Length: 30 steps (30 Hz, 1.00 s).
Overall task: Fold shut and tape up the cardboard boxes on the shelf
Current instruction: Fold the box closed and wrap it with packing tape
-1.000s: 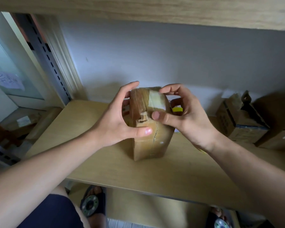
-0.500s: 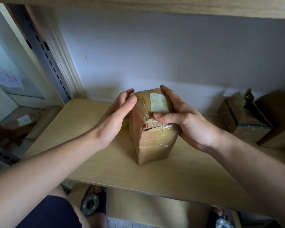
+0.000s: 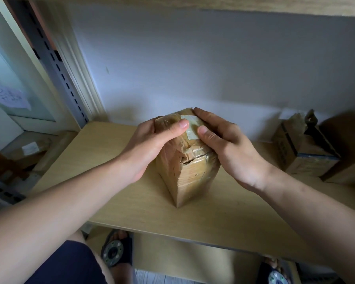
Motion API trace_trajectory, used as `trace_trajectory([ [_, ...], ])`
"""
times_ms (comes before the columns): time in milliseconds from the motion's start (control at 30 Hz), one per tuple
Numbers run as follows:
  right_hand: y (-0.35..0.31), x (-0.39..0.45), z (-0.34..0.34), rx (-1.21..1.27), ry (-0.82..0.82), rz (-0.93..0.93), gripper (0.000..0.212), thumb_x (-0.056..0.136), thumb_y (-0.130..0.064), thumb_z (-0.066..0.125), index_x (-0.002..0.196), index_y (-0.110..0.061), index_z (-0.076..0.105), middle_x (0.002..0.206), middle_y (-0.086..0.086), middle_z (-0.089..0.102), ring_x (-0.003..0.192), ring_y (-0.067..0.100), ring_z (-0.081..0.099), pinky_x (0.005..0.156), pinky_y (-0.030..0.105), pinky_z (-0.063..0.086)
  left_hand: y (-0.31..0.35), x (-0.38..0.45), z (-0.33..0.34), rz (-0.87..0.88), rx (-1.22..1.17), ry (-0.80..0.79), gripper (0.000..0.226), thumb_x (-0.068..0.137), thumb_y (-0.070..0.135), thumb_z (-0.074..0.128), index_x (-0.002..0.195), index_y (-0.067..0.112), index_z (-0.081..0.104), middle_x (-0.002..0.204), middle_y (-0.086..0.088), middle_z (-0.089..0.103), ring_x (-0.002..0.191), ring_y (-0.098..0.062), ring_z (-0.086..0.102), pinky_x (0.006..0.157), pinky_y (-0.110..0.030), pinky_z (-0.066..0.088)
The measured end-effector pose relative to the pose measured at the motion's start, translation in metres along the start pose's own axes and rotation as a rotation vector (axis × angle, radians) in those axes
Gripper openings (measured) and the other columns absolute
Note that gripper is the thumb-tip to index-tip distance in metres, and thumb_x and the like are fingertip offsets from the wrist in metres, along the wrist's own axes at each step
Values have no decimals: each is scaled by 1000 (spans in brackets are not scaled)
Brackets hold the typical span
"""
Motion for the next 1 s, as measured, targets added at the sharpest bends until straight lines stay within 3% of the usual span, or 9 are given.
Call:
trace_trajectory([
  [167, -6, -2, -2, -68, -20, -9, 48, 104, -24, 58, 151, -21, 49, 134, -15, 64, 122, -3, 60, 109, 23, 47, -1, 2, 0, 4, 24, -2, 36, 77, 38, 85, 104, 15, 77, 104, -5, 79, 97, -19, 75, 84, -31, 53],
  [300, -7, -1, -3, 69, -59, 21, 48, 98, -7, 63, 145, -19, 56, 124, -11, 70, 111, 4, 69, 94, 21, 53, -1, 3, -4, 25, 42, -7, 25, 79, 39, 77, 94, 18, 80, 102, -5, 80, 93, -14, 74, 85, -27, 52],
  [367, -6, 0, -1, 82, -80, 17, 55, 92, -11, 71, 144, -20, 55, 126, -8, 70, 113, 7, 69, 92, 23, 53, -1, 3, -4, 31, 49, -19, 24, 80, 39, 76, 92, 18, 80, 101, -4, 80, 92, -14, 73, 86, -28, 53],
  [500, -5, -3, 5, 36, -194, 7, 81, 76, -21, 76, 151, -24, 45, 135, -8, 65, 122, 8, 64, 104, 29, 51, 1, 3, -4, 51, 82, -34, 39, 84, 41, 74, 105, 8, 75, 111, -15, 77, 99, -19, 71, 100, -44, 52],
  [700, -6, -3, 8, -7, -171, 19, 90, 73, -28, 80, 154, -30, 41, 137, -13, 62, 125, 2, 60, 112, 29, 47, 6, 1, -3, 87, 138, -72, 51, 89, 45, 70, 112, 0, 69, 118, -28, 68, 100, -23, 66, 107, -57, 45],
  [800, -6, -4, 10, -29, -172, 15, 101, 71, -29, 91, 156, -25, 38, 133, -12, 65, 119, 0, 64, 106, 21, 49, 9, -1, -2, 114, 179, -68, 55, 87, 53, 69, 108, 2, 70, 113, -25, 70, 99, -22, 68, 102, -54, 50],
  [933, -8, -1, 7, -6, -223, 33, 98, 72, -21, 90, 156, -19, 39, 136, -7, 65, 123, 6, 64, 107, 24, 49, 5, -2, -8, 123, 182, -22, 42, 92, 52, 67, 96, 10, 73, 96, -6, 77, 90, -13, 70, 89, -38, 52],
  [1000, -9, 0, 5, -17, -223, 30, 94, 72, -19, 86, 154, -18, 40, 137, -6, 64, 124, 7, 64, 107, 25, 49, 1, -1, -10, 105, 148, -36, 34, 95, 50, 64, 96, 18, 77, 101, 2, 78, 96, -11, 71, 95, -37, 51],
])
Point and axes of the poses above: each hand's wrist, its own x-axis towards the middle knuckle, its own z-axis out of the palm, y = z × x, the point moved 10 cm from there along x, towards the middle knuckle
